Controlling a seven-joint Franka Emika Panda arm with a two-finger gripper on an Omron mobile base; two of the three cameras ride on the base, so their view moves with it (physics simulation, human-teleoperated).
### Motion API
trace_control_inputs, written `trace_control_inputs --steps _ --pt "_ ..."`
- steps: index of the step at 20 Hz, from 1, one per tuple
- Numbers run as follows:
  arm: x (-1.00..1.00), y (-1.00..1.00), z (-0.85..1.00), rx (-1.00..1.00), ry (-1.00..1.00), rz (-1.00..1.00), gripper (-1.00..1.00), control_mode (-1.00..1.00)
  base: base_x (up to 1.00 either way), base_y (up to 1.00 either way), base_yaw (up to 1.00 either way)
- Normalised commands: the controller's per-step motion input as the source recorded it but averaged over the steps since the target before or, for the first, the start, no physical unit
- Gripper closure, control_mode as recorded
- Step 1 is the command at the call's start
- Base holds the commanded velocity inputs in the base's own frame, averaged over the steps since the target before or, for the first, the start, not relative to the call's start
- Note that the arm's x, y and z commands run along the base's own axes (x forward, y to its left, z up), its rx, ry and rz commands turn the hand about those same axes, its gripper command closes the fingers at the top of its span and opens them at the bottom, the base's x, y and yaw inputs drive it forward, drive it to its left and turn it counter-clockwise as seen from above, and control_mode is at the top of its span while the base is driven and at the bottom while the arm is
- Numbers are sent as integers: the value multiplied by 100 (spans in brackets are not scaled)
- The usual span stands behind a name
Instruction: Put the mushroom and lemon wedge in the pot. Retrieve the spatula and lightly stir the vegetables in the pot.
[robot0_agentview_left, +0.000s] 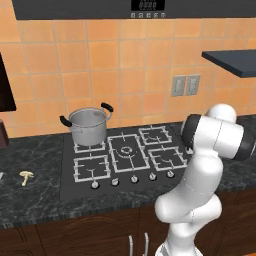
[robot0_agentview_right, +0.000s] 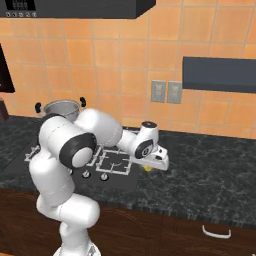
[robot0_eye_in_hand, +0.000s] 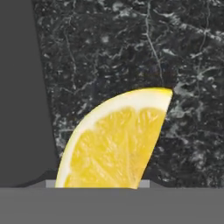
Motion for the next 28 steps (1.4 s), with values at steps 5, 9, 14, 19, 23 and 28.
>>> trace_control_inputs --steps 5,9,14,19,23,28 --pt "-66 12 57 0 -4 4 100 -100 0 0 0" --pt "-89 46 72 0 -11 7 100 -100 0 0 0" --pt "-71 71 74 0 -6 12 100 -100 0 0 0" --pt "-49 89 75 -1 0 16 100 -100 0 0 0" --pt "-66 60 84 0 0 18 100 -100 0 0 0" --pt "-18 96 32 6 0 6 100 -100 0 0 0"
